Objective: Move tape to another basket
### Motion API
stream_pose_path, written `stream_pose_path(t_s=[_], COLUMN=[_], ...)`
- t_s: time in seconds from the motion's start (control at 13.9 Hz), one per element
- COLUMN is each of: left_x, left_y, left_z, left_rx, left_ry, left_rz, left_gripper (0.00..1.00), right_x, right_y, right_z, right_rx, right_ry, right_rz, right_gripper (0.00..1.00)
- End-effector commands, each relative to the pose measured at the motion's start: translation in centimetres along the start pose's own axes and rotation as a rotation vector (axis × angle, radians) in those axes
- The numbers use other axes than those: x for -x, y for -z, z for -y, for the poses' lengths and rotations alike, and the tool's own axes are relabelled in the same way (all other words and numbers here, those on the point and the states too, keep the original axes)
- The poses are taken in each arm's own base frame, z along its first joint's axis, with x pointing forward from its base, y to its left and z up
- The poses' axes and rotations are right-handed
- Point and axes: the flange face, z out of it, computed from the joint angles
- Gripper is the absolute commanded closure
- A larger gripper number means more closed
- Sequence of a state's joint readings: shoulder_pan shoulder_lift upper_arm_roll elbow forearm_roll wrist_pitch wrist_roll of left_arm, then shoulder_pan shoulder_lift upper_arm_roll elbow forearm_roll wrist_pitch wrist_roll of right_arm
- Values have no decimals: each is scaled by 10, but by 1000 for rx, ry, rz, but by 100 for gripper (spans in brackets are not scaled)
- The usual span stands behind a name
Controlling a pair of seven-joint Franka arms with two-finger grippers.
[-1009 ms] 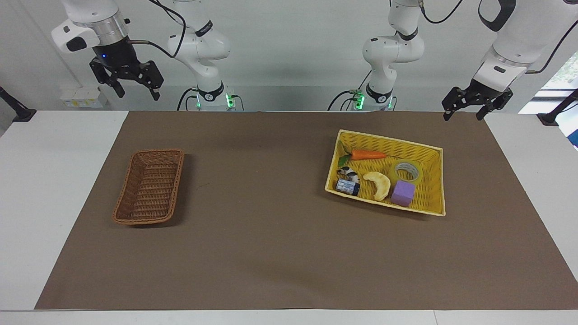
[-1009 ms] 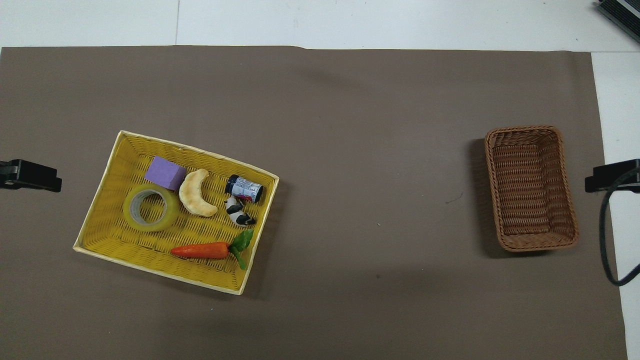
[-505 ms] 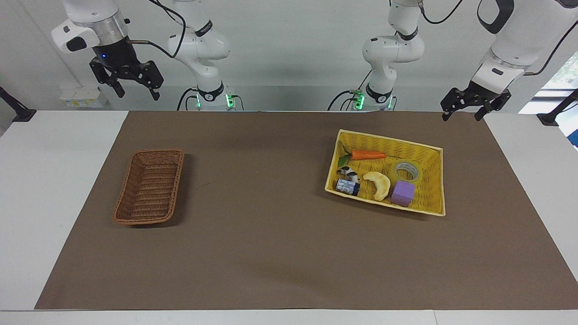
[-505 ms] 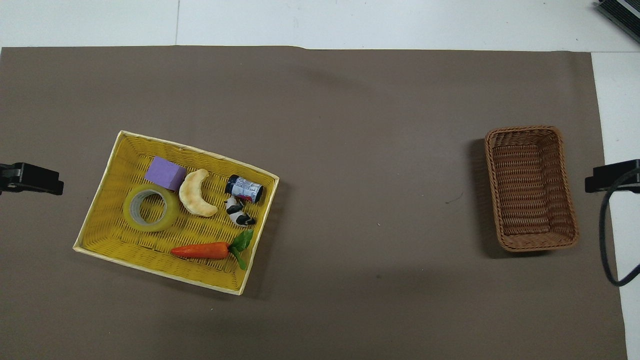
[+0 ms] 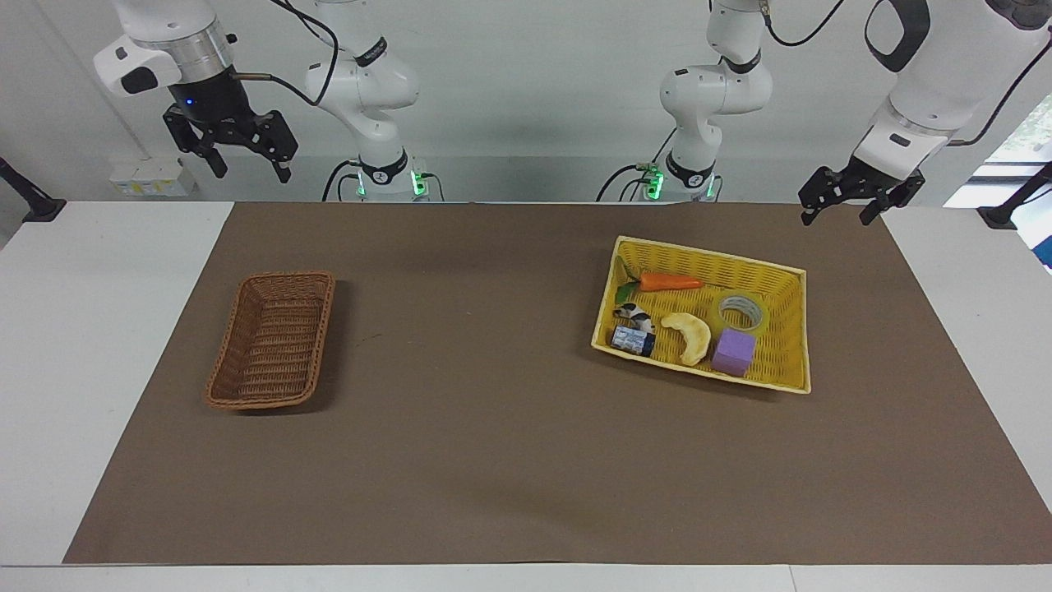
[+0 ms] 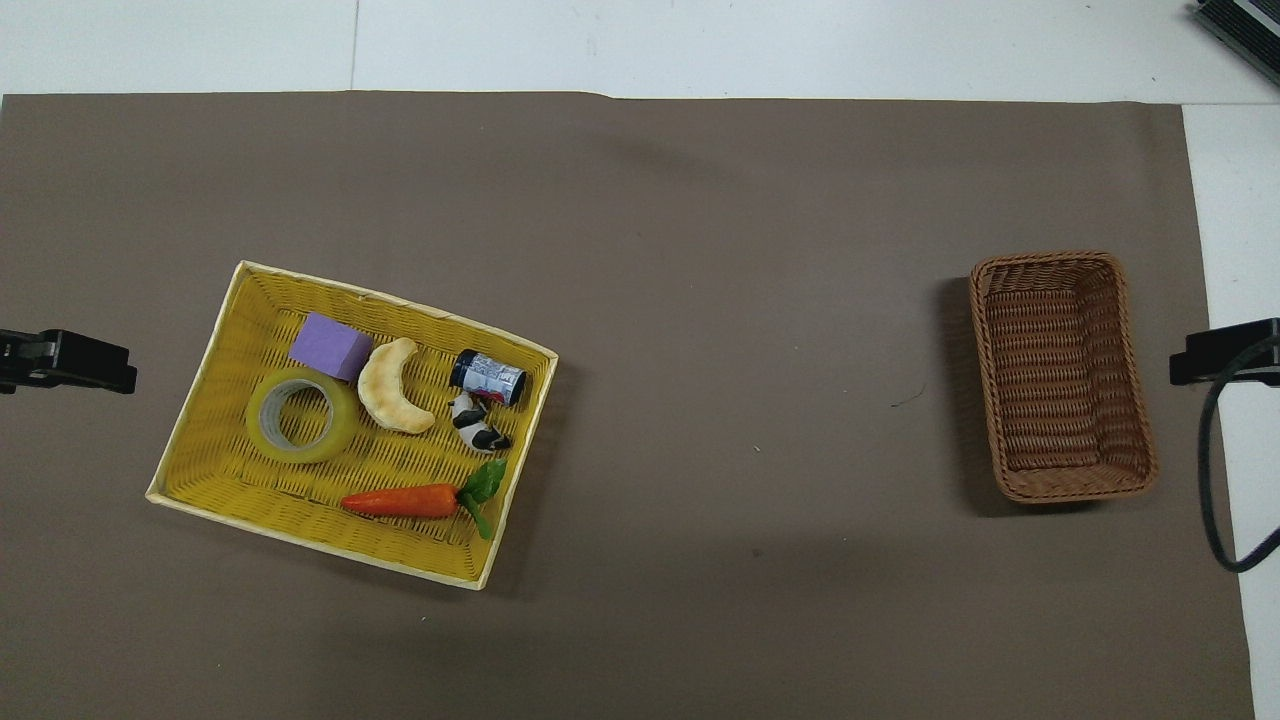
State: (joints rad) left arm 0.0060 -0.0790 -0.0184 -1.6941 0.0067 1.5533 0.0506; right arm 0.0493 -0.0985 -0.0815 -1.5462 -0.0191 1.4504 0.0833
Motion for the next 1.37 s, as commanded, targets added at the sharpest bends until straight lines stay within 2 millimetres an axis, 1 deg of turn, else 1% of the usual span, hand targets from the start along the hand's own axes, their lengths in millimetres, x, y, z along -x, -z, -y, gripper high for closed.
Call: stream_pose_path(t_s=[0.0,0.14,0.22,0.36,0.58,0.72,0.86,1.23,1.3], left_x=[8,8,8,6,2,1,-1,7,9], left_y=[1,1,-3,-5,-9,-29,-55,-138,-153], left_z=[3,2,2,-1,-6,-10,-15,-19,-18], left_rx=[-17,-10,-8,-3,41,42,41,39,39], left_ry=[-12,-12,-11,-11,-7,-18,-40,-91,-96], left_rz=[-19,-20,-12,-23,-49,-35,-33,-10,-7], left_gripper=[0,0,0,0,0,0,0,0,7], right_x=[7,7,7,7,7,7,7,7,7], right_y=[0,0,1,0,0,0,0,0,0], right_z=[-3,-3,-3,-3,-3,-3,-3,-3,-3], right_rx=[5,5,5,5,5,5,5,5,5], right_ry=[23,23,23,23,23,23,21,21,21], right_rz=[-4,-4,-5,-4,-4,-5,-4,-4,-4], right_gripper=[0,0,0,0,0,0,0,0,0])
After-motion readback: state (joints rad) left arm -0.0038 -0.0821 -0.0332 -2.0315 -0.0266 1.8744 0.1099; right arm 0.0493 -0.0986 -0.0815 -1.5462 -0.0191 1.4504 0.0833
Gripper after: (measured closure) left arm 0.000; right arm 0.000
